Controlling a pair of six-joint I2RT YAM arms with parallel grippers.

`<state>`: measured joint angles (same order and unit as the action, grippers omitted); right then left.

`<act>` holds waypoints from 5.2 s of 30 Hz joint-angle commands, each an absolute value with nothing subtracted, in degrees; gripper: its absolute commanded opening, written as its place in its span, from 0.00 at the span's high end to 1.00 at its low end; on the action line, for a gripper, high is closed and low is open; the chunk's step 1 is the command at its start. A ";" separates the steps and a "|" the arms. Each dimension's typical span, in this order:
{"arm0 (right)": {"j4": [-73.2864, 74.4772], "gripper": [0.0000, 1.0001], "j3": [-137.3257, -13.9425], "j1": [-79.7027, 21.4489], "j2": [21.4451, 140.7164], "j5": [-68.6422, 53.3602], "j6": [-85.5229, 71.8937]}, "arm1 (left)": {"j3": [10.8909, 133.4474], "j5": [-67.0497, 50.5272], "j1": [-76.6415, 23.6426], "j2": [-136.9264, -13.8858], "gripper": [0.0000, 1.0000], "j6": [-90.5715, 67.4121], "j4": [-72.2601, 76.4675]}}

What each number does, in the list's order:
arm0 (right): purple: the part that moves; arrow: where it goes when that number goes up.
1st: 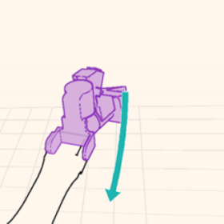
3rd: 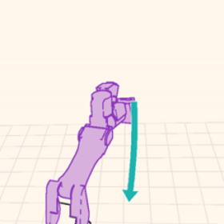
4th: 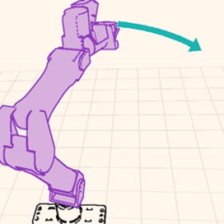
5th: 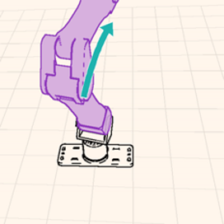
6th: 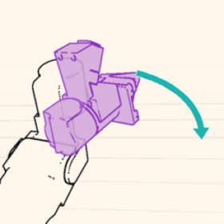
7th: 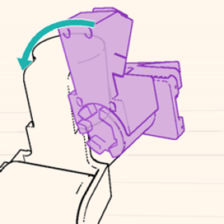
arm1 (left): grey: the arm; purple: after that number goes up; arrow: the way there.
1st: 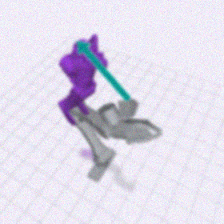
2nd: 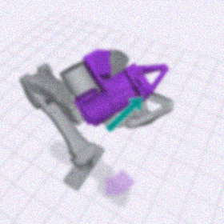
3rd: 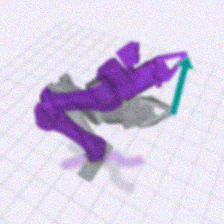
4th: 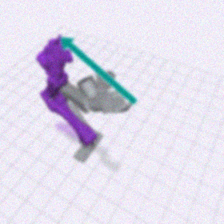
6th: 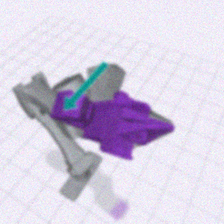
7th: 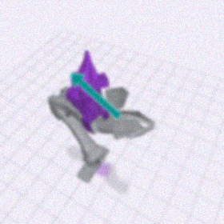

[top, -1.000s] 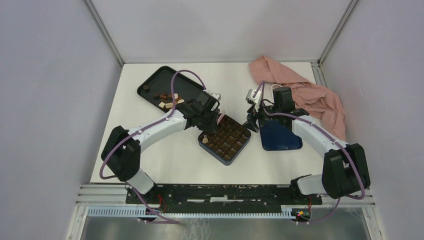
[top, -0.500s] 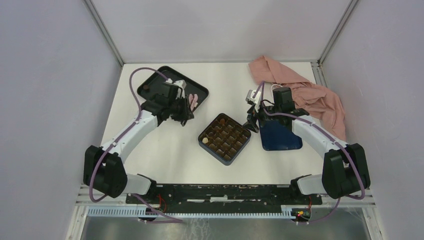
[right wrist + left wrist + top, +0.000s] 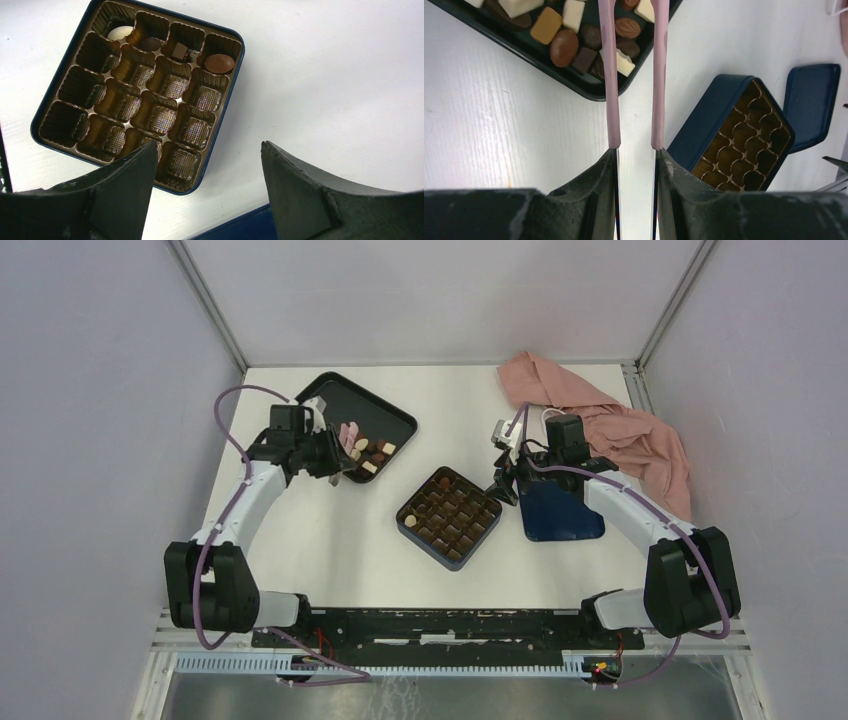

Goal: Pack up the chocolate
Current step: Pick up the fake chocolate from the plate.

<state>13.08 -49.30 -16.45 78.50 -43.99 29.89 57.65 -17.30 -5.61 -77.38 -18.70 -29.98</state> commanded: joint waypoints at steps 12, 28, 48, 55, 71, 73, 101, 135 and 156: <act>12.92 0.18 -51.72 -16.37 77.97 -45.54 30.80 | 61.89 -24.77 8.35 -84.61 0.66 -15.82 -22.98; 13.37 0.18 -52.01 -16.29 77.70 -47.37 30.71 | 71.10 -9.25 10.41 -96.24 0.67 -10.85 -29.74; 13.33 0.18 -51.95 -16.38 77.35 -47.81 30.66 | 80.68 -10.20 10.47 -106.07 0.65 -8.65 -35.79; 13.29 0.18 -51.94 -16.35 77.57 -47.86 30.73 | 80.93 -11.19 10.47 -107.62 0.64 -8.35 -36.56; 13.32 0.18 -51.94 -16.28 78.06 -47.64 30.84 | 81.23 -13.53 10.51 -109.43 0.61 -8.17 -36.65; 13.27 0.18 -51.94 -16.35 78.05 -47.64 30.83 | 81.65 -13.84 10.46 -109.87 0.61 -8.26 -36.64; 13.62 0.18 -52.12 -16.31 78.86 -47.46 31.23 | 87.28 -15.99 10.44 -114.72 0.60 -8.70 -39.26; 14.02 0.18 -52.38 -16.33 78.34 -47.37 31.55 | 95.06 -10.28 8.50 -120.10 0.61 -7.83 -47.02; 14.06 0.18 -52.38 -16.34 78.49 -47.29 31.73 | 95.44 -11.25 8.42 -117.85 0.96 -8.21 -46.81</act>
